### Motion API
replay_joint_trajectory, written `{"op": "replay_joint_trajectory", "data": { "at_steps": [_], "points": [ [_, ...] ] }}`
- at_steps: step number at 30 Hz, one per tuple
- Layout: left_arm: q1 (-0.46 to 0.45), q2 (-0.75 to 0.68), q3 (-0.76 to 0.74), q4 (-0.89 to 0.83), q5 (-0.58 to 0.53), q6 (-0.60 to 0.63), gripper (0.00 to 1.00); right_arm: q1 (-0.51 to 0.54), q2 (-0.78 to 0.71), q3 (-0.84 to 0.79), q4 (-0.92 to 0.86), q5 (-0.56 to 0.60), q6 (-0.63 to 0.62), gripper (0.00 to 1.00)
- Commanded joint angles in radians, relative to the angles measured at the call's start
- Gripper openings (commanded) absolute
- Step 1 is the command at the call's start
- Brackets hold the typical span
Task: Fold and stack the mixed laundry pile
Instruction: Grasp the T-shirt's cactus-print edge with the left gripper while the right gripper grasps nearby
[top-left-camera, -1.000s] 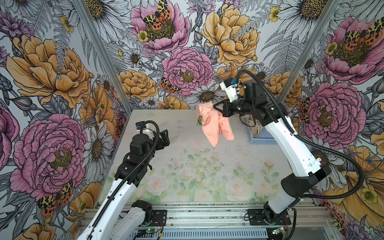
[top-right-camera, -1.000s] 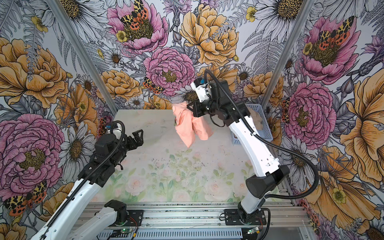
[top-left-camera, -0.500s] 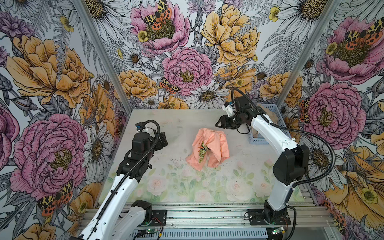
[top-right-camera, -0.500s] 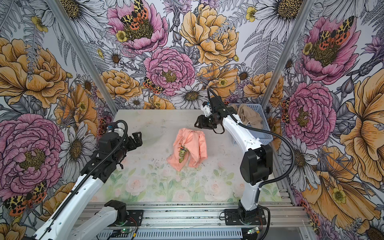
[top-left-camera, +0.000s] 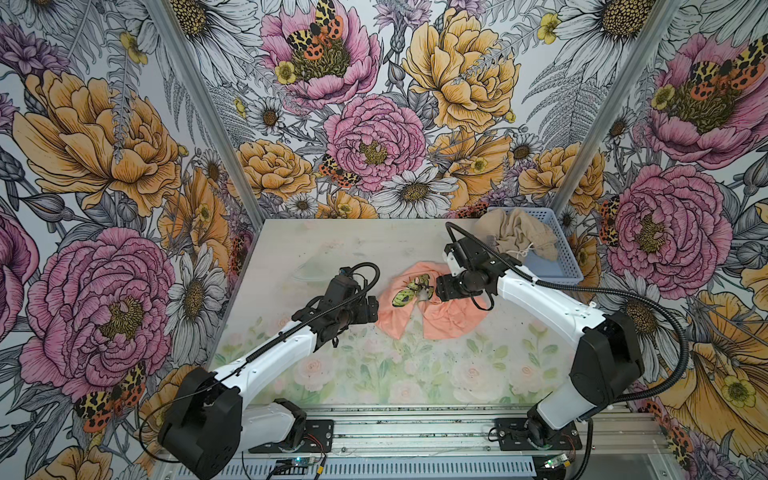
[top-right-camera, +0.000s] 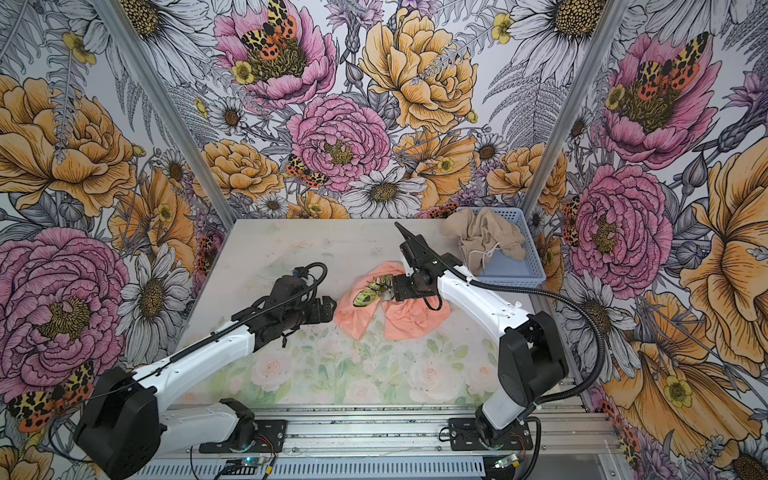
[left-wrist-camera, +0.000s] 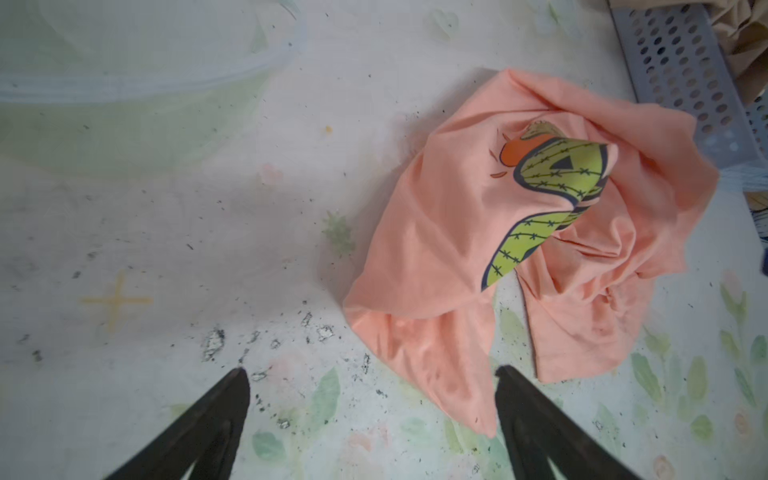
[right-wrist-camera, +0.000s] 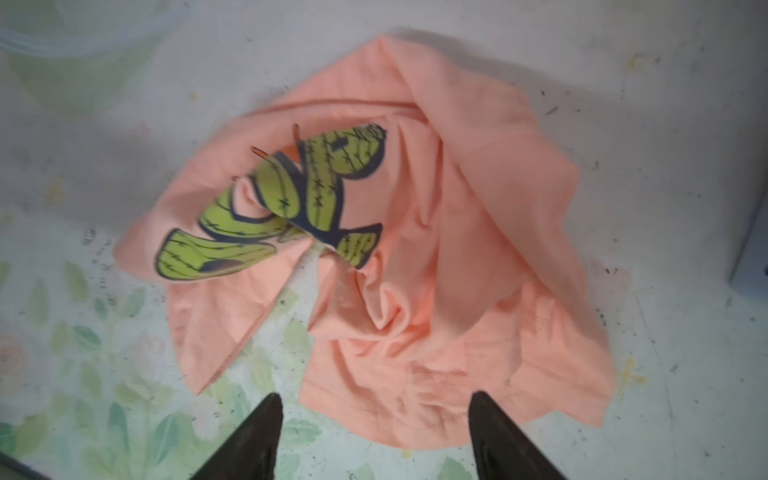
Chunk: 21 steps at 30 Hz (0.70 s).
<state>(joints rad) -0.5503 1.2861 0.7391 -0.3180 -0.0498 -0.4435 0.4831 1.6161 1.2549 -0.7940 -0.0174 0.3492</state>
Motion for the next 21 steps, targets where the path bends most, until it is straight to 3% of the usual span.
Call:
{"op": "replay_joint_trajectory", "data": {
  "at_steps": [1, 6, 8, 10, 16, 18, 21],
  "points": [
    [-0.043, 0.082, 0.086, 0.092, 0.024, 0.044, 0.92, -0.012, -0.014, -0.042, 0.077, 0.115, 0.033, 0.73],
    [-0.108, 0.255, 0.234, 0.082, 0.032, 0.122, 0.87, -0.044, -0.043, -0.100, 0.088, 0.112, 0.055, 0.74],
    [-0.121, 0.314, 0.281, 0.080, 0.042, 0.134, 0.81, -0.058, -0.056, -0.131, 0.105, 0.088, 0.065, 0.74],
    [-0.127, 0.371, 0.323, 0.070, 0.031, 0.137, 0.70, -0.066, -0.065, -0.164, 0.144, 0.049, 0.078, 0.74],
    [-0.125, 0.435, 0.384, 0.046, -0.037, 0.129, 0.14, -0.067, -0.050, -0.197, 0.280, -0.050, 0.109, 0.74],
    [-0.123, 0.418, 0.388, 0.041, -0.055, 0.129, 0.02, -0.065, -0.032, -0.184, 0.310, -0.079, 0.115, 0.73],
    [-0.117, 0.387, 0.386, 0.034, -0.068, 0.131, 0.00, -0.060, 0.017, -0.154, 0.326, -0.092, 0.122, 0.71]
  ]
}}
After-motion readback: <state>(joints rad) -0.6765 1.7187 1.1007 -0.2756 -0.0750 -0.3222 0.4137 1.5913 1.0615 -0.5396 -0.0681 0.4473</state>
